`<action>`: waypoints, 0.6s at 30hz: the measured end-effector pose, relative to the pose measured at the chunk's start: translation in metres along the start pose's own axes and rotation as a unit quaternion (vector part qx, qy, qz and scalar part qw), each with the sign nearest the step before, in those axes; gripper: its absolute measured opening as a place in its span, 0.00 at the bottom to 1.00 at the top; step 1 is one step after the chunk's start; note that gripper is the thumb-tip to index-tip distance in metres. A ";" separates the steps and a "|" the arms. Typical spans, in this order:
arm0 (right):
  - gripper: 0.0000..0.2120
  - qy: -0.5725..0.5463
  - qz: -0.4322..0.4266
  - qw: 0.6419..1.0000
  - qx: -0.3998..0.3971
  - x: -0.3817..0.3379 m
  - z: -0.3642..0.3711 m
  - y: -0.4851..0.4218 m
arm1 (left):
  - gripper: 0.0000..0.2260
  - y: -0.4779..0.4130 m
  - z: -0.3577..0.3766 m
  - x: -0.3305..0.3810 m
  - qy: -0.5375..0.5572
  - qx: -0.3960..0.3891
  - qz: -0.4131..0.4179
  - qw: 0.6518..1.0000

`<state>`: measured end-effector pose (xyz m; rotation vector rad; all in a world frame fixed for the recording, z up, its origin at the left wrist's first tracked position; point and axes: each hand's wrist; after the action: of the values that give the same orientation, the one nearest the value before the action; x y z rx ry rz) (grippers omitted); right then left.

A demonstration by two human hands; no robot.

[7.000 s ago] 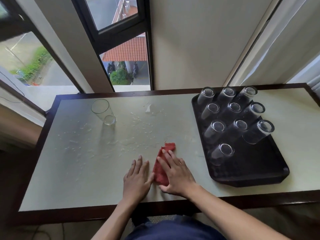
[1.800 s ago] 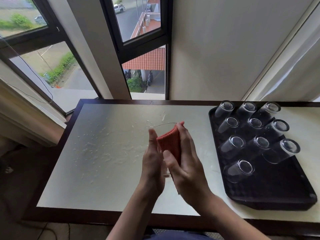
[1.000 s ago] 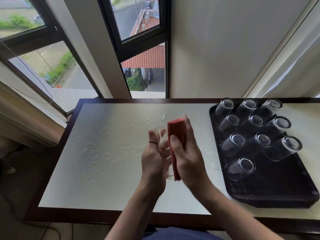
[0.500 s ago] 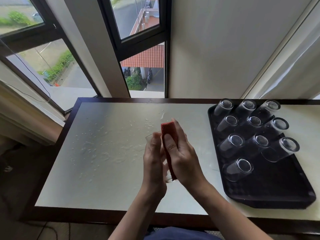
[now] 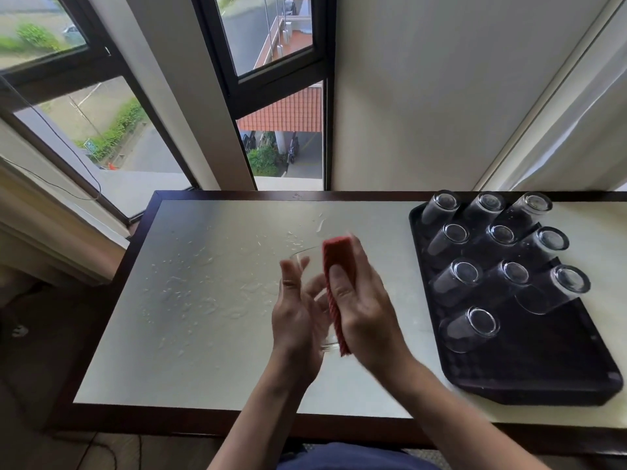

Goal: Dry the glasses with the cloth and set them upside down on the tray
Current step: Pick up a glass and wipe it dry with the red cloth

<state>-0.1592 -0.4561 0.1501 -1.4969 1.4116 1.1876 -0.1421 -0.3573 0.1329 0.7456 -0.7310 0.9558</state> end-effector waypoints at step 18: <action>0.31 0.044 -0.081 0.994 0.063 0.006 0.015 0.011 | 0.29 0.000 -0.002 -0.004 -0.015 0.030 0.005 0.999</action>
<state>-0.1719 -0.4451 0.1413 -1.5580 1.3682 0.9272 -0.1432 -0.3573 0.1290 0.8108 -0.7347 0.9804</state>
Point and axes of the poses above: each hand's wrist, its own y-axis away from the middle knuckle, its own z-axis out of the palm, x = y × z, and after that the axes turned 13 degrees about -x, right-handed
